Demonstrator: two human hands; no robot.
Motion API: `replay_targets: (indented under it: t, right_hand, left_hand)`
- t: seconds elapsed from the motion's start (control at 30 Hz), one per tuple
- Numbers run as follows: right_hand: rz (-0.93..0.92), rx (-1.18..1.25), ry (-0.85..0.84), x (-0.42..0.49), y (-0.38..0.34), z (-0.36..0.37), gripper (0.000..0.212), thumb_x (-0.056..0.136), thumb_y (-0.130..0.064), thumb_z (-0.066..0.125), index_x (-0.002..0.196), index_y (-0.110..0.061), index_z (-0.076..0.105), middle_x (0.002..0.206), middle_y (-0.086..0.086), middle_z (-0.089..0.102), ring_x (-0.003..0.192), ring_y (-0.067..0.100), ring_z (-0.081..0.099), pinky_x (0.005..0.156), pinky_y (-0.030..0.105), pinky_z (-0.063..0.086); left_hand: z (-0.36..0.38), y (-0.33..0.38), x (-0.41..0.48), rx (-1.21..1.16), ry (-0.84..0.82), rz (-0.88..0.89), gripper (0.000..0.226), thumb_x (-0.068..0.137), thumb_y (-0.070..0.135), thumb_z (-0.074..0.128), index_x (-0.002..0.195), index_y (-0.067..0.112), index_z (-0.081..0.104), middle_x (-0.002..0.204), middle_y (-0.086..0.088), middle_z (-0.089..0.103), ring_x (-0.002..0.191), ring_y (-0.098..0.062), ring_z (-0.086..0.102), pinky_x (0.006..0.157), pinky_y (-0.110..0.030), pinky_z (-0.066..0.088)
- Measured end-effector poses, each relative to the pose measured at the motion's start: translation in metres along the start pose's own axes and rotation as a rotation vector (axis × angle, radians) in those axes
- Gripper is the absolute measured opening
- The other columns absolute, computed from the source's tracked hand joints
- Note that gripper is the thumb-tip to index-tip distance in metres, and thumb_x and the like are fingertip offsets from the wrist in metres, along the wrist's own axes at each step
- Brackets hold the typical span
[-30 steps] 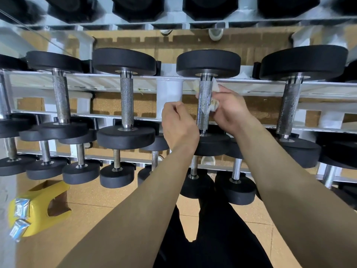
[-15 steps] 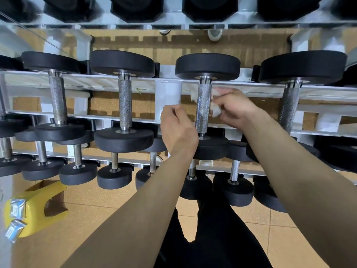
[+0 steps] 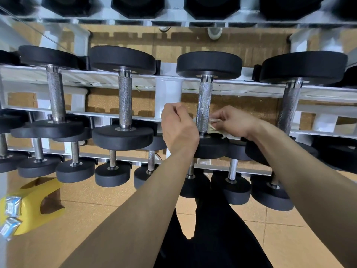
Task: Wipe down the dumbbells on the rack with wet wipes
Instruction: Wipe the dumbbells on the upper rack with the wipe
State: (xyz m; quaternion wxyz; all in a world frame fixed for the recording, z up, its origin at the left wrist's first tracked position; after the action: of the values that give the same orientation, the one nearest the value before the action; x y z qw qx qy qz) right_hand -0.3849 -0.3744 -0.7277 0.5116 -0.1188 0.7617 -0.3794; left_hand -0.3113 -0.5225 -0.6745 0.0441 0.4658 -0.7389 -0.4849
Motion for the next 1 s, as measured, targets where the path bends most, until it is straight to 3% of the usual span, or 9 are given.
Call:
replay_targets:
  t: [0.13,0.23,0.33,0.43,0.53,0.63,0.73,0.87,1.0]
  right_hand:
    - [0.033,-0.079,-0.063,-0.004,-0.006,-0.007,0.035,0.095,0.007,0.055,0.071,-0.013,0.071,0.059,-0.009,0.059,0.055,0.003,0.049,0.062,0.027,0.041]
    - [0.095,0.287,0.098,0.003,-0.010,-0.009,0.028,0.091,0.014,0.052,0.088,-0.003,0.075,0.085,0.009,0.075,0.077,0.015,0.068,0.078,0.033,0.057]
    - [0.127,0.709,0.249,0.014,-0.021,-0.008,0.039,0.079,0.027,0.039,0.092,0.007,0.070,0.078,0.016,0.073,0.067,0.022,0.070,0.069,0.035,0.059]
    - [0.113,1.049,0.407,0.024,-0.028,-0.015,0.050,0.078,0.028,0.038,0.113,0.009,0.068,0.095,0.023,0.075,0.087,0.033,0.075,0.080,0.042,0.062]
    - [0.122,1.303,0.561,0.024,-0.029,-0.012,0.048,0.082,0.025,0.041,0.114,0.003,0.068,0.100,0.022,0.072,0.083,0.029,0.073,0.079,0.038,0.059]
    - [0.072,1.107,0.590,0.009,-0.027,0.005,0.041,0.088,0.020,0.049,0.107,-0.006,0.073,0.101,0.013,0.074,0.084,0.022,0.071,0.072,0.031,0.056]
    - [0.102,0.655,0.512,-0.019,-0.019,0.019,0.037,0.096,0.005,0.057,0.091,-0.026,0.078,0.104,0.001,0.078,0.093,0.015,0.072,0.086,0.033,0.054]
    - [0.193,0.124,0.320,-0.044,-0.022,0.016,0.027,0.099,-0.007,0.062,0.121,-0.018,0.073,0.126,-0.007,0.068,0.114,0.013,0.062,0.097,0.027,0.043]
    - [0.201,0.056,0.234,-0.045,-0.038,-0.004,0.025,0.098,-0.005,0.059,0.114,-0.017,0.075,0.108,-0.009,0.070,0.095,0.008,0.064,0.078,0.025,0.046]
  left_hand:
    - [0.000,-0.002,0.000,-0.008,0.006,0.001,0.027,0.096,0.039,0.033,0.088,0.021,0.051,0.088,-0.002,0.059,0.088,-0.028,0.055,0.080,-0.045,0.043]
    - [0.000,-0.002,0.001,-0.001,0.000,0.003,0.027,0.099,0.038,0.034,0.088,0.020,0.051,0.088,-0.002,0.059,0.087,-0.026,0.054,0.080,-0.046,0.044]
    - [0.001,-0.004,0.001,0.002,-0.007,0.001,0.026,0.099,0.037,0.034,0.089,0.020,0.051,0.089,-0.001,0.059,0.086,-0.023,0.053,0.080,-0.044,0.044]
    - [0.001,-0.004,0.001,0.012,-0.010,0.000,0.027,0.099,0.038,0.033,0.089,0.020,0.052,0.087,-0.001,0.059,0.084,-0.023,0.053,0.077,-0.042,0.043]
    - [0.001,-0.004,0.001,0.016,-0.015,0.003,0.027,0.101,0.036,0.035,0.089,0.019,0.052,0.085,0.001,0.058,0.082,-0.021,0.053,0.073,-0.038,0.041]
    - [0.001,-0.005,0.003,0.017,-0.010,0.007,0.026,0.103,0.033,0.037,0.090,0.018,0.053,0.085,0.000,0.058,0.083,-0.022,0.053,0.074,-0.038,0.040]
    - [0.001,-0.004,0.002,0.007,-0.010,0.024,0.026,0.104,0.031,0.038,0.089,0.016,0.052,0.084,0.000,0.057,0.082,-0.022,0.051,0.073,-0.038,0.039]
    - [0.003,-0.006,0.002,0.010,-0.010,0.025,0.029,0.102,0.036,0.036,0.088,0.017,0.052,0.087,-0.003,0.059,0.081,-0.022,0.052,0.073,-0.039,0.041]
    - [0.002,-0.005,0.003,0.041,-0.006,0.007,0.030,0.103,0.037,0.035,0.086,0.018,0.052,0.089,-0.005,0.061,0.082,-0.023,0.054,0.074,-0.040,0.043]
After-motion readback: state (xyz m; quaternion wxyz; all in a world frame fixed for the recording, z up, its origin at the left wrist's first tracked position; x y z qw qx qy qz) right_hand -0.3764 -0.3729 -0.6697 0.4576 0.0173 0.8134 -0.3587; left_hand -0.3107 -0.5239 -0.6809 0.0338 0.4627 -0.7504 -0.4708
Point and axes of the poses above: each hand's wrist, its own x-axis towards the middle knuckle, its own z-axis out of the palm, y = z × x, the point moved 3 cm from there along x, towards the middle knuckle
